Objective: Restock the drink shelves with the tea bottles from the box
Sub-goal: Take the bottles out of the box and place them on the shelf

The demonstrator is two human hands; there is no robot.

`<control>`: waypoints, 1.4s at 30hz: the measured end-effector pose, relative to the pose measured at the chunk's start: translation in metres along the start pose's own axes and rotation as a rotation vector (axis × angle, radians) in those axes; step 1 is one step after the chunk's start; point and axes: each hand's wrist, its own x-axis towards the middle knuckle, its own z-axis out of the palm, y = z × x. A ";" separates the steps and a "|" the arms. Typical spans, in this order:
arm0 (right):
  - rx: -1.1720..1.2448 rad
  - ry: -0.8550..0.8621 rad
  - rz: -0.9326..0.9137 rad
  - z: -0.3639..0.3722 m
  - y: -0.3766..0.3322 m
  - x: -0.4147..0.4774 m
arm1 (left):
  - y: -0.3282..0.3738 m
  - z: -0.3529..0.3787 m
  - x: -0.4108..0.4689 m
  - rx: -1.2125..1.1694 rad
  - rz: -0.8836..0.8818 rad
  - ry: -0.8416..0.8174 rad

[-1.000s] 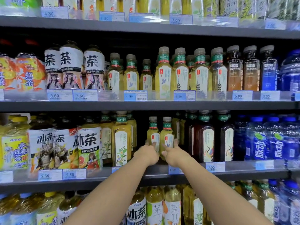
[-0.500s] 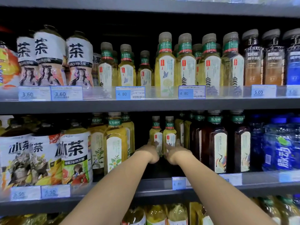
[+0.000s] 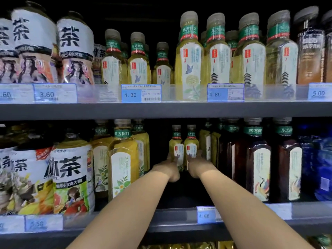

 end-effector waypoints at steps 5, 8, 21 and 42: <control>-0.002 0.003 0.031 0.001 0.003 -0.005 | 0.005 -0.001 -0.007 0.097 -0.020 0.007; -0.017 0.043 0.017 -0.005 0.008 -0.025 | 0.013 -0.007 -0.026 0.115 -0.001 0.012; 0.146 0.426 -0.151 -0.009 0.000 -0.219 | 0.014 0.006 -0.231 0.123 0.159 0.625; 0.408 -0.110 -0.110 0.434 -0.063 -0.392 | -0.093 0.455 -0.360 0.008 -0.020 0.029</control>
